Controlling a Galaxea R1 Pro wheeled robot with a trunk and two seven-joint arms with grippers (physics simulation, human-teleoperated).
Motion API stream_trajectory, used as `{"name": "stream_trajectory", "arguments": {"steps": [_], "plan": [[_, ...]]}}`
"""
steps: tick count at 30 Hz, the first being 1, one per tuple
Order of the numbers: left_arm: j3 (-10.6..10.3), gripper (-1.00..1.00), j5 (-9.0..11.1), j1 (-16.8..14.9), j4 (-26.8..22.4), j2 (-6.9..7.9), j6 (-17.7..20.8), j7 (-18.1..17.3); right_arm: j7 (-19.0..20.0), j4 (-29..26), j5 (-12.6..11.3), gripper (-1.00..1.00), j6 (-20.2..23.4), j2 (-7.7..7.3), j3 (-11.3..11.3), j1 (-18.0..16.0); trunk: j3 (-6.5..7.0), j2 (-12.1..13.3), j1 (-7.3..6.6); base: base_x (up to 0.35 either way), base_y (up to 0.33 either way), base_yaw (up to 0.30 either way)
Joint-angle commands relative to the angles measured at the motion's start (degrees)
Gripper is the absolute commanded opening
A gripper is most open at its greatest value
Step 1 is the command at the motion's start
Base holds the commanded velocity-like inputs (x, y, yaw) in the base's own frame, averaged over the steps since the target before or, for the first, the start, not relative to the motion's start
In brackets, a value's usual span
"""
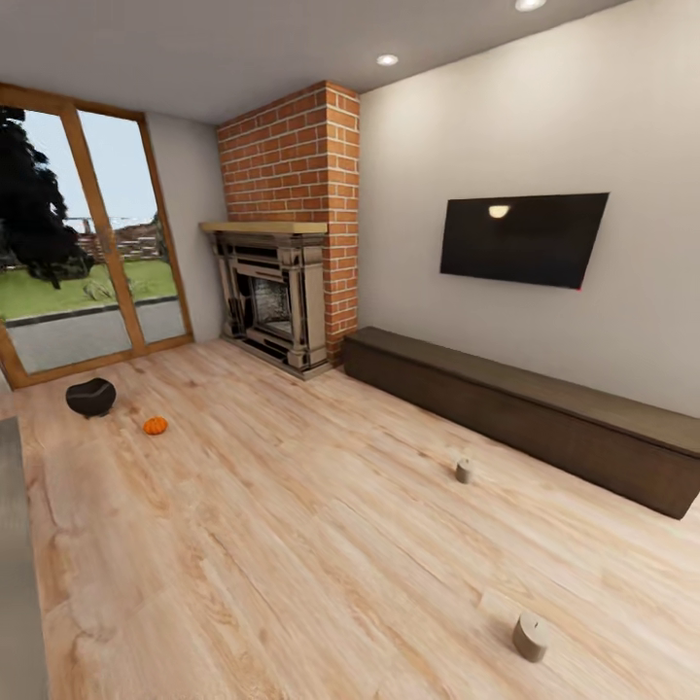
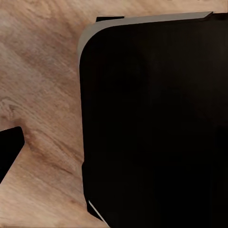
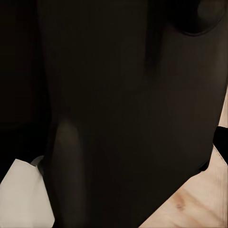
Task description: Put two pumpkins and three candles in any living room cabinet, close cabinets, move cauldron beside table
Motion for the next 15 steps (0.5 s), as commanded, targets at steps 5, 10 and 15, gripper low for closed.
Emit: {"name": "stream_trajectory", "arguments": {"steps": [5, 10, 15], "plan": [[0.0, 1.0, -0.1, 0.0, 0.1, 0.01, -0.2, 0.0, 0.0, 0.1, 0.0, 1.0, 0.0, 0.05, 0.0, 0.0, -0.05, 0.0, 0.0, 0.002, -0.002, 0.292], [0.0, 1.0, 0.0, 0.0, 0.1, 0.02, -0.2, 0.0, 0.0, 0.2, 0.0, 1.0, 0.0, 0.06, -0.1, 0.0, -0.05, 0.0, 0.0, 0.0, 0.0, 0.292], [0.0, 1.0, 0.0, 0.0, 0.1, 0.07, -0.2, 0.0, 0.0, 0.2, 0.0, 1.0, 0.0, 0.06, -0.1, 0.0, -0.05, 0.0, 0.0, 0.035, 0.0, 0.292]]}}
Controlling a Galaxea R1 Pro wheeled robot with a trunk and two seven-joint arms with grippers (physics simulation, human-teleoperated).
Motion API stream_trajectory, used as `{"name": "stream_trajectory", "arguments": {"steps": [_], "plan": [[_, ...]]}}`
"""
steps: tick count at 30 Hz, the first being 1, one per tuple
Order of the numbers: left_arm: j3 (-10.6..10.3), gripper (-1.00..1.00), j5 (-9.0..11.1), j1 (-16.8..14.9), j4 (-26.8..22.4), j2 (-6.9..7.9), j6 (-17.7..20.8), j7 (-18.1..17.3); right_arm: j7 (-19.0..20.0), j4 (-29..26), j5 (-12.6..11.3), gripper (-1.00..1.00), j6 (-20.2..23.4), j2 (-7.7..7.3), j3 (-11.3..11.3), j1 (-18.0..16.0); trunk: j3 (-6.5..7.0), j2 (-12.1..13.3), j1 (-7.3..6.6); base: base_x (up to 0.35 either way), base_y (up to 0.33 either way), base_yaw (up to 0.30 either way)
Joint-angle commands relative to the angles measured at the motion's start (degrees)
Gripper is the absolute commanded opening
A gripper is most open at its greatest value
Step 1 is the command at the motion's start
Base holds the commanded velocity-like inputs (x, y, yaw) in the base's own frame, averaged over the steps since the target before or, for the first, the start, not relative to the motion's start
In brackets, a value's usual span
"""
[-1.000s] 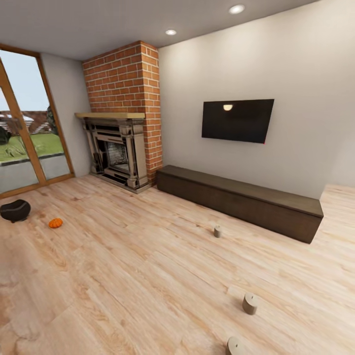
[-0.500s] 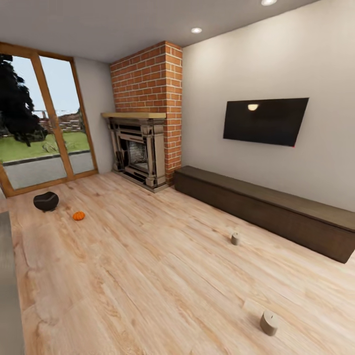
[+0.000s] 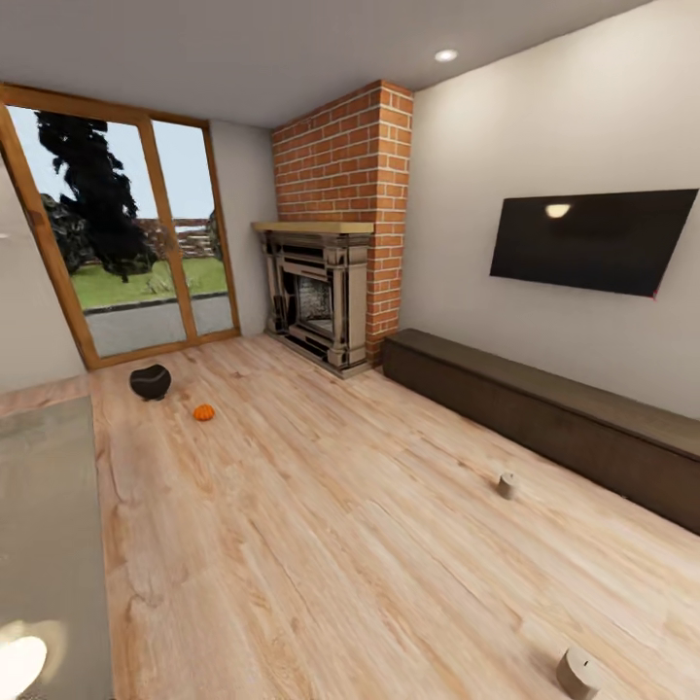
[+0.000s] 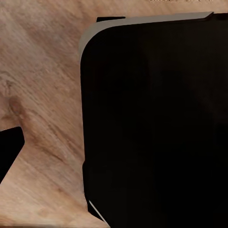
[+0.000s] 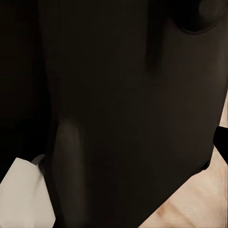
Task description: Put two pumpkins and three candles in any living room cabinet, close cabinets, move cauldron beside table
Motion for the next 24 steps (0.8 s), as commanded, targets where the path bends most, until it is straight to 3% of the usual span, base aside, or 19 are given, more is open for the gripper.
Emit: {"name": "stream_trajectory", "arguments": {"steps": [1, 10, 18, 24], "plan": [[0.0, 1.0, -0.1, 0.0, 0.1, 0.01, -0.2, 0.0, 0.0, 0.0, 0.0, 1.0, 0.0, 0.01, 0.0, 0.0, -0.05, 0.0, 0.01, 0.136, 0.0, 0.292], [-0.1, 1.0, -0.1, 0.0, 0.1, 0.03, -0.7, 0.0, 0.0, 0.0, 0.0, 1.0, 0.0, -0.01, 0.0, 0.0, -0.12, 0.0, 0.01, 0.242, -0.016, 0.134], [-0.1, 1.0, -0.2, 0.0, 0.1, 0.03, -1.8, 0.0, 0.1, 0.0, -0.1, 1.0, 0.0, 0.01, 0.0, 0.0, -0.14, 0.0, 0.01, 0.151, -0.184, -0.003], [-0.1, 1.0, -0.2, 0.1, 0.1, 0.03, -2.6, 0.0, 0.1, -0.1, -0.1, 1.0, 0.0, 0.24, 0.0, 0.0, -0.37, 0.0, 0.01, 0.066, -0.043, -0.128]]}}
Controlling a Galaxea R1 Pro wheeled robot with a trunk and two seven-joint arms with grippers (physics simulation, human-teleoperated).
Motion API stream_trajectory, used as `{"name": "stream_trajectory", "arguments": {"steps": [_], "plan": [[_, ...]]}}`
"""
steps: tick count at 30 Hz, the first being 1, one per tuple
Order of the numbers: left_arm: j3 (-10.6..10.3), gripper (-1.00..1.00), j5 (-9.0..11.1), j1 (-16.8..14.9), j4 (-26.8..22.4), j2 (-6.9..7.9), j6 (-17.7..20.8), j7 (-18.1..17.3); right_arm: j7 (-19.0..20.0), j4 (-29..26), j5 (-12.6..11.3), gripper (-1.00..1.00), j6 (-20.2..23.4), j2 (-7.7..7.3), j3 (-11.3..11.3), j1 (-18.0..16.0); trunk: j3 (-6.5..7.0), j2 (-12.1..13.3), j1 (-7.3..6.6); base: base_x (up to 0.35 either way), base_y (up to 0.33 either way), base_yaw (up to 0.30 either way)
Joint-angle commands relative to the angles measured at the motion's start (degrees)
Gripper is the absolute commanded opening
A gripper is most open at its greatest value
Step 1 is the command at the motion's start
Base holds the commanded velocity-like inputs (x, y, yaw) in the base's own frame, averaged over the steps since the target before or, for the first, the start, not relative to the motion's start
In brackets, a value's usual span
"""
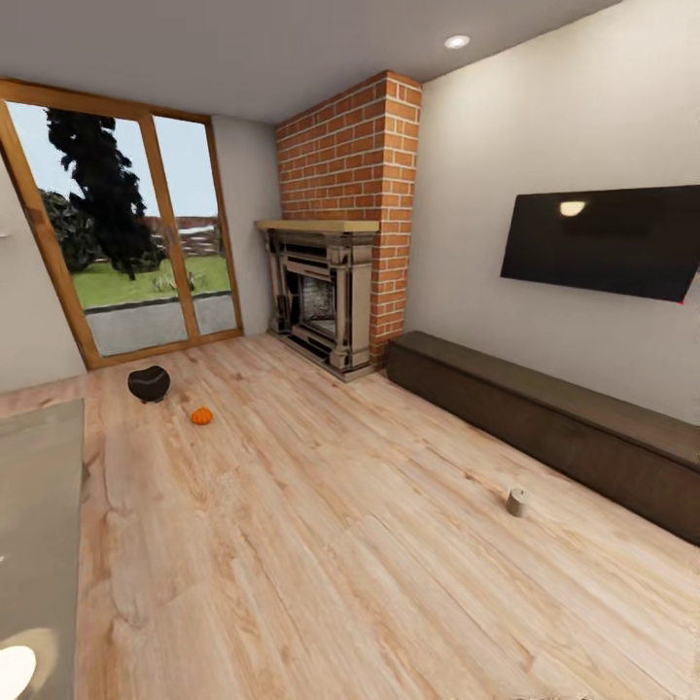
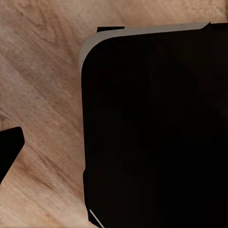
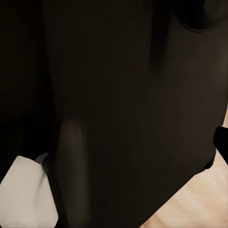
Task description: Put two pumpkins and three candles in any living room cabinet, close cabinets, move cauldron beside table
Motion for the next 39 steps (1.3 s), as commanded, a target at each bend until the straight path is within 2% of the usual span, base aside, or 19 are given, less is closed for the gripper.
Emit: {"name": "stream_trajectory", "arguments": {"steps": [1, 20, 25, 39], "plan": [[0.0, 1.0, -0.1, 0.0, 0.0, 0.01, -0.2, 0.0, 0.0, 0.0, 0.0, 1.0, 0.0, 0.05, 0.0, 0.0, -0.07, 0.0, 0.0, 0.014, -0.009, -0.08], [0.0, 1.0, -0.1, 0.0, 0.0, 0.01, -0.6, -0.1, 0.0, -0.1, 0.0, 1.0, 0.0, 0.07, -0.1, 0.0, -0.14, 0.0, 0.0, 0.1, 0.026, -0.045], [0.0, 1.0, -0.1, 0.0, 0.0, 0.01, -0.6, 0.0, 0.0, -0.1, 0.0, 1.0, 0.0, 0.04, -0.1, 0.0, -0.14, 0.0, 0.0, 0.024, 0.179, -0.215], [0.0, 1.0, -0.1, -0.1, 0.0, 0.09, -0.6, -0.1, 0.0, -0.1, 0.0, 1.0, 0.0, 0.04, -0.1, 0.0, -0.14, 0.0, 0.0, 0.023, 0.124, -0.076]]}}
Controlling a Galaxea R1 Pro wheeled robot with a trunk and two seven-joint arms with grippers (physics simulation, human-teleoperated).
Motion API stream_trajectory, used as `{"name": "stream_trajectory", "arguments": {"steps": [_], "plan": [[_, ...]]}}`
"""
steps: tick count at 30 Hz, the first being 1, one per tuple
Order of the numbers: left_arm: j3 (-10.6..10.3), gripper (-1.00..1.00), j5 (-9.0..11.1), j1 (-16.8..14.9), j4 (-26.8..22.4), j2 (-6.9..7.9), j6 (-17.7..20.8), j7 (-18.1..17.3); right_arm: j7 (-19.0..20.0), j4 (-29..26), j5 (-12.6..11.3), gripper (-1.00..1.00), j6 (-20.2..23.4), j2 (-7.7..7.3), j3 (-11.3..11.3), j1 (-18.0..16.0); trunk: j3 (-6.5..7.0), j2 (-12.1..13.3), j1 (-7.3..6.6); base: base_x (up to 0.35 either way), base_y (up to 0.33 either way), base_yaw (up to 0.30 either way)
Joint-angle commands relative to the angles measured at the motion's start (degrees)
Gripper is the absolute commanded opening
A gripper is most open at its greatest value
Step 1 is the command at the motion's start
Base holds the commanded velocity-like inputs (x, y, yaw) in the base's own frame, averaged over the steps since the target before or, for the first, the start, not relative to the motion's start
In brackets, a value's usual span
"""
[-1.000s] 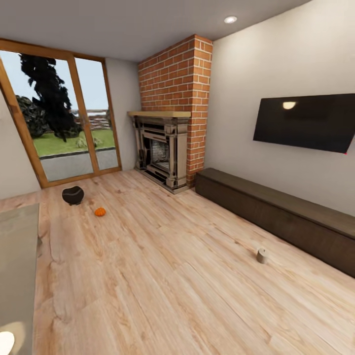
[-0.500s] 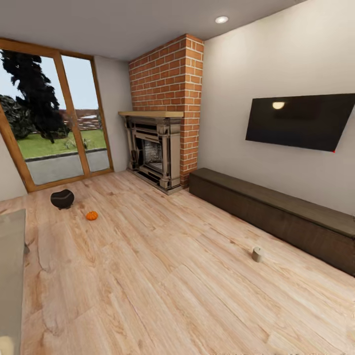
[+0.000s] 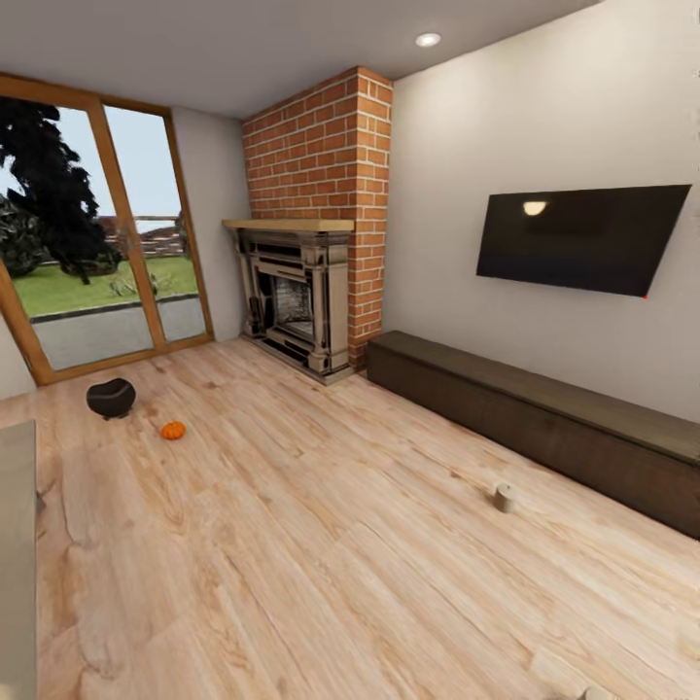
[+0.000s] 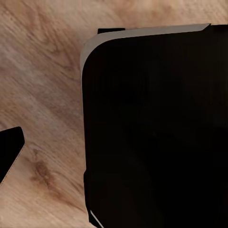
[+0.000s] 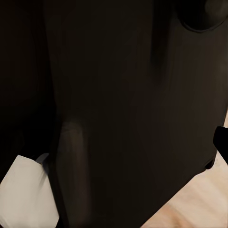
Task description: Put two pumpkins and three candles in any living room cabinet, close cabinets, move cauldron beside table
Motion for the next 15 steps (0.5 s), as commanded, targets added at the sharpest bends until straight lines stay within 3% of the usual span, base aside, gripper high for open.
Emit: {"name": "stream_trajectory", "arguments": {"steps": [1, 15], "plan": [[0.0, 1.0, -0.1, 0.0, 0.0, 0.01, -0.2, 0.0, 0.0, 0.0, 0.0, 1.0, 0.0, 0.0, 0.0, 0.0, -0.04, 0.0, 0.01, 0.155, 0.067, -0.046], [-0.9, 1.0, -0.1, 0.0, 0.0, 0.02, -0.2, 0.0, 0.0, 0.0, 0.0, 1.0, 0.0, 0.09, 0.0, 0.0, -0.04, 0.0, 0.01, 0.153, 0.026, -0.086]]}}
